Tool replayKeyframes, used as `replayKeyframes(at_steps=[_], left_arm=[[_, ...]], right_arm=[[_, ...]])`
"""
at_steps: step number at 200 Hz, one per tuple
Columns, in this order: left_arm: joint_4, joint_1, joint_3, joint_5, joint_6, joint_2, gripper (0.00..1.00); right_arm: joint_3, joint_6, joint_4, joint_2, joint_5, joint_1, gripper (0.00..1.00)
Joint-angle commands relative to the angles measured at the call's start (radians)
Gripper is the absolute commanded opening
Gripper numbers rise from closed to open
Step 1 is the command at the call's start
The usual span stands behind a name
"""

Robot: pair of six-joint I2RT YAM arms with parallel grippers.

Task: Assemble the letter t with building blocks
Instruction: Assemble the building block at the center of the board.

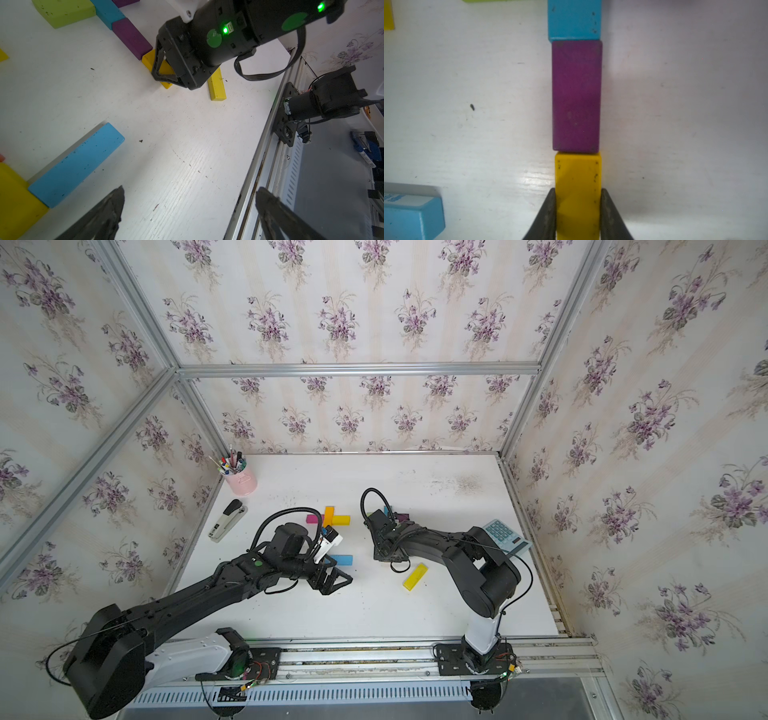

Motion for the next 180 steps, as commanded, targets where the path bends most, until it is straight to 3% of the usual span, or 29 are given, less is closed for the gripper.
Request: replayKeyframes(at_steps=[1, 36, 120, 180], left_arm=[[0.019, 0.001, 0.008, 0.015, 0.008, 0.003, 1.00], [0.019, 0.002, 0.008, 0.020, 0.009, 0.008, 1.00], [0.019, 0.002, 0.008, 0.024, 0.011, 0.011, 1.00], [0.024, 0.002, 0.010, 0.036, 0.013, 0.015, 1.00]], right_arm=[[0.003, 0.001, 0.002, 0.008, 0.005, -0.001, 0.28], [0.006, 0.002, 0.006, 0.017, -0.003, -0.003, 0.33], [0.012, 0.004, 0.004, 0.033, -0.012, -0.007, 0.33], [0.009, 0.007, -0.001, 0.042, -0.014, -0.010, 0.61]])
